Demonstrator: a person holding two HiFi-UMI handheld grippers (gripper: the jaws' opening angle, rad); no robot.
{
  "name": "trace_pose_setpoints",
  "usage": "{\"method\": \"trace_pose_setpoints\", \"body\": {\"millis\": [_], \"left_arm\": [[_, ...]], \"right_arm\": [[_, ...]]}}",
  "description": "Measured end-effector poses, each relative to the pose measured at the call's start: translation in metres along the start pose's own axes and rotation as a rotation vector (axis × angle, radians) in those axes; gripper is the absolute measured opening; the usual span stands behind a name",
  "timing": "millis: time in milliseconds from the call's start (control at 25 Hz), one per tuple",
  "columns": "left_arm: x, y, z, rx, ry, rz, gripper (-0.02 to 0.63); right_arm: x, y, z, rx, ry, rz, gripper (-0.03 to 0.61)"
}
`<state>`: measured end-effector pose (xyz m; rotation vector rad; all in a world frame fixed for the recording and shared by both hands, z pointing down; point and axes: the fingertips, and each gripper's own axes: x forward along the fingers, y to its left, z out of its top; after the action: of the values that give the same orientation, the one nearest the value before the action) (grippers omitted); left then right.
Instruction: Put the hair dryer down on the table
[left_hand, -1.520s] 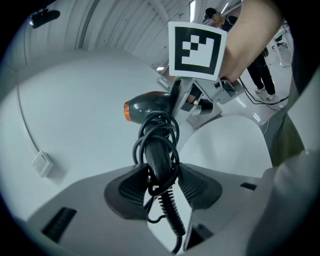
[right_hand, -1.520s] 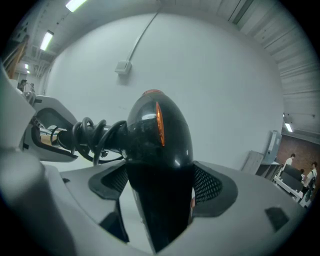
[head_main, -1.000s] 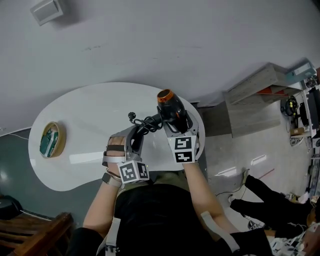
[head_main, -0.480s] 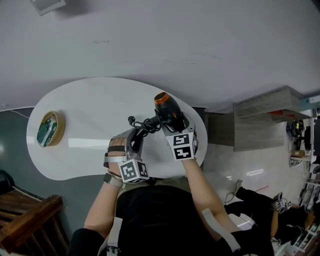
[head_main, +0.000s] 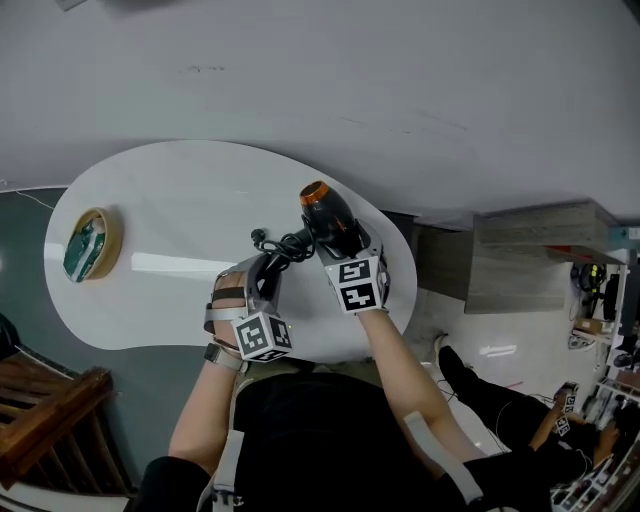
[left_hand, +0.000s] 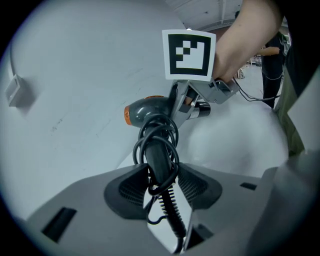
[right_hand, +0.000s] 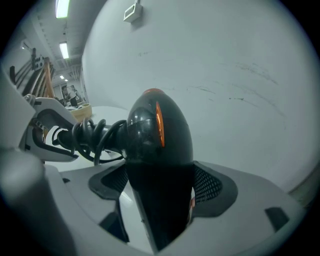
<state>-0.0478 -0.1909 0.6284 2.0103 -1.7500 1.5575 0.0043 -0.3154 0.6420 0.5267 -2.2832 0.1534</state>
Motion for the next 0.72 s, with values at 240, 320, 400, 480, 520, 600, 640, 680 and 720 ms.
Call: {"method": "trace_pose_setpoints", "body": {"millis": [240, 320, 400, 480, 520, 600, 640, 680, 720], "left_arm": [[0.02, 0.0, -0.011, -0.043, 0.024, -0.016, 0.186], [0.025, 0.0, -0.013, -0.053, 0.029, -0.022, 0.186], [0.03, -0.001, -0.016, -0.065, 0.035, -0.03, 0.186], [0.036, -0.001, -0.02, -0.08, 0.04, -0.041, 0.186], [0.039, -0.001, -0.022, -0.088, 0.043, -0.048, 0.186], [0.047, -0.001, -0.029, -0.1, 0.05, -0.062, 0.187], [0.05, 0.0, -0.033, -0.104, 0.054, -0.068, 0.187], [0.053, 0.0, -0.036, -0.108, 0.058, -0.073, 0.187], [0.054, 0.0, -0.037, -0.112, 0.061, -0.077, 0.189]], "right_arm": [[0.025, -0.002, -0.001, -0.032, 0.042, 0.025, 0.391], [0.032, -0.002, -0.004, -0.037, 0.061, 0.032, 0.39], [0.037, -0.003, -0.004, -0.041, 0.073, 0.036, 0.39], [0.044, -0.003, -0.005, -0.048, 0.084, 0.038, 0.391], [0.048, -0.003, -0.005, -0.051, 0.091, 0.038, 0.391], [0.057, -0.001, -0.006, -0.057, 0.107, 0.04, 0.391], [0.061, 0.0, -0.006, -0.06, 0.116, 0.041, 0.391], [0.065, 0.001, -0.007, -0.064, 0.124, 0.043, 0.391], [0.067, 0.001, -0.007, -0.068, 0.131, 0.044, 0.39]]}}
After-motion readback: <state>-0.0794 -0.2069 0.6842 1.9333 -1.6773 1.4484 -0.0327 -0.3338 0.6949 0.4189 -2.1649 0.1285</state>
